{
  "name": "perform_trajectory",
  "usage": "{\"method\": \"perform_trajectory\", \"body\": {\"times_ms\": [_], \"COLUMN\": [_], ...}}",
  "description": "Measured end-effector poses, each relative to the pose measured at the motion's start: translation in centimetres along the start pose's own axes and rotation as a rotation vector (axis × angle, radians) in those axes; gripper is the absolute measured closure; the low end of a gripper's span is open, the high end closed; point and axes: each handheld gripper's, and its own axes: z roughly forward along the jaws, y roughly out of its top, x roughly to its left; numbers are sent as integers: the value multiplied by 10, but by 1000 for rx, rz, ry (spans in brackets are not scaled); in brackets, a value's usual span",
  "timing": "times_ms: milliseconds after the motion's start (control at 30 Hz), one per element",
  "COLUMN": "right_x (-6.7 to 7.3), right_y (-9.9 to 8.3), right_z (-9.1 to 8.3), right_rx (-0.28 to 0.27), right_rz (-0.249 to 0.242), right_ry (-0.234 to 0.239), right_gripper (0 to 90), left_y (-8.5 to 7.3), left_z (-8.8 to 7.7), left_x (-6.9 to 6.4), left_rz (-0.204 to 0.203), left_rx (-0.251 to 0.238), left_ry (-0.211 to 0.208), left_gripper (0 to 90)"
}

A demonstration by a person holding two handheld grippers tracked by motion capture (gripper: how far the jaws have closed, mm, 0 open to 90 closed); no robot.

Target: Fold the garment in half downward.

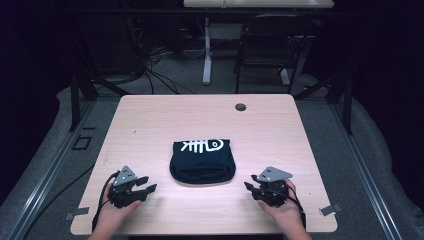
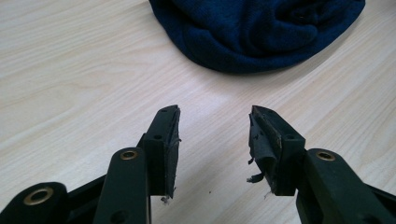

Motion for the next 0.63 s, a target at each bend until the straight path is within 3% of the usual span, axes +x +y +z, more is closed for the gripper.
{"method": "perform_trajectory", "body": {"times_ms": [200, 300, 400, 633], "right_x": [-2, -3, -4, -3], "right_y": [-8, -11, -12, -13], "right_z": [7, 10, 11, 15], "right_rx": [1, -22, -13, 13], "right_rz": [15, 69, 83, 69], "right_ry": [-22, -1, 15, 14], "right_gripper": [589, 578, 564, 537], "left_y": [-1, -1, -2, -2], "left_z": [4, 5, 6, 6], "left_x": [-2, -2, -1, 0], "left_rz": [29, 39, 38, 24], "left_rx": [18, 27, 25, 21], "left_ry": [25, 34, 38, 44], "left_gripper": [529, 525, 518, 505]}}
